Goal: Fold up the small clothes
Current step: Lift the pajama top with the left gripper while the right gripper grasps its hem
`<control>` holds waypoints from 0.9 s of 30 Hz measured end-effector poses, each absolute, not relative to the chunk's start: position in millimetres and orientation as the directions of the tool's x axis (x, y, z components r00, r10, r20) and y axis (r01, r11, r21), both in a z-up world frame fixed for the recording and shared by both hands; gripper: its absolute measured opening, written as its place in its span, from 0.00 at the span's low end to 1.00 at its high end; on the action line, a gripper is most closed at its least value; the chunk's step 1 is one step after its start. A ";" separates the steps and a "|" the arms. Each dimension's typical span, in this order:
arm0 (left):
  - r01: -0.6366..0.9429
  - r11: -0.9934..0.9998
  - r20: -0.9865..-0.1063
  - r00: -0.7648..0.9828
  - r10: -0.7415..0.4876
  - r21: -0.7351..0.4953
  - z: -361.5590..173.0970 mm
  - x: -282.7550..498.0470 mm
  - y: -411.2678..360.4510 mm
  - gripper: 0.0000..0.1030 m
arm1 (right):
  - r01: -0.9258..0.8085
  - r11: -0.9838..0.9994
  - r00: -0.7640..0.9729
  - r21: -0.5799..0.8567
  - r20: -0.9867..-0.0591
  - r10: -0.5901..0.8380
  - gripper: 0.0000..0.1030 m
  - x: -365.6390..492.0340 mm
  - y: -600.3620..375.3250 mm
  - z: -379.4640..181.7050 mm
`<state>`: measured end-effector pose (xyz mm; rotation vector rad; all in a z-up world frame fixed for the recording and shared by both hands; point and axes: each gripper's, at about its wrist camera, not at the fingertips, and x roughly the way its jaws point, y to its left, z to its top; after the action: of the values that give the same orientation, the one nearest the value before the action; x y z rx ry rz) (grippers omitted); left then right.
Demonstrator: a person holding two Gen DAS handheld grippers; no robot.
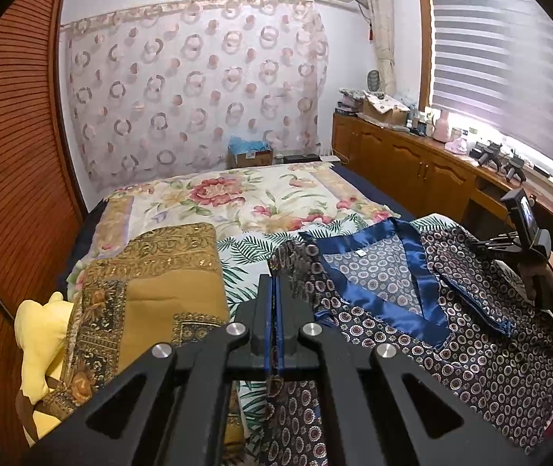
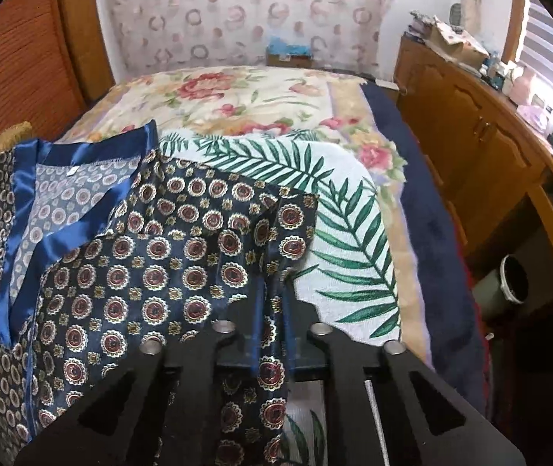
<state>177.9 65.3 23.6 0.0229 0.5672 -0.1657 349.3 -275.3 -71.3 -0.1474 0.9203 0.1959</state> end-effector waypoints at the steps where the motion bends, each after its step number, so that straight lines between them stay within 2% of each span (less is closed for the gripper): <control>1: 0.160 0.987 -0.533 0.833 -0.151 -0.029 24.5 176.2 66.9 0.00 | -0.224 0.973 0.603 -0.059 -0.792 0.091 0.01 347.2 -277.1 -69.8; 3: 0.160 0.986 -0.522 0.838 -0.159 -0.045 27.9 172.3 70.0 0.00 | -0.195 0.979 0.634 -0.067 -0.770 0.074 0.00 343.9 -284.4 -63.2; 8: 0.185 0.981 -0.487 0.852 -0.192 -0.064 34.0 147.1 69.8 0.00 | -0.212 0.977 0.687 -0.010 -0.713 0.142 0.00 325.2 -295.7 -37.3; 17: 0.223 0.970 -0.423 0.873 -0.244 -0.099 34.0 53.0 77.9 0.00 | -0.308 0.951 0.772 0.024 -0.577 0.265 0.00 227.3 -303.5 15.2; 22: 0.212 0.971 -0.450 0.861 -0.238 -0.107 18.6 11.9 85.5 0.00 | -0.342 0.937 0.781 0.066 -0.535 0.323 0.00 167.1 -318.6 27.6; 27: 0.175 0.979 -0.523 0.827 -0.205 -0.107 -2.2 -8.5 95.5 0.00 | -0.363 0.929 0.760 0.075 -0.553 0.342 0.00 117.1 -333.3 24.4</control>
<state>-8.5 95.5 -2.2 -0.0554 0.5613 -0.2017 117.1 -333.3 24.4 -0.0379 0.5942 0.3840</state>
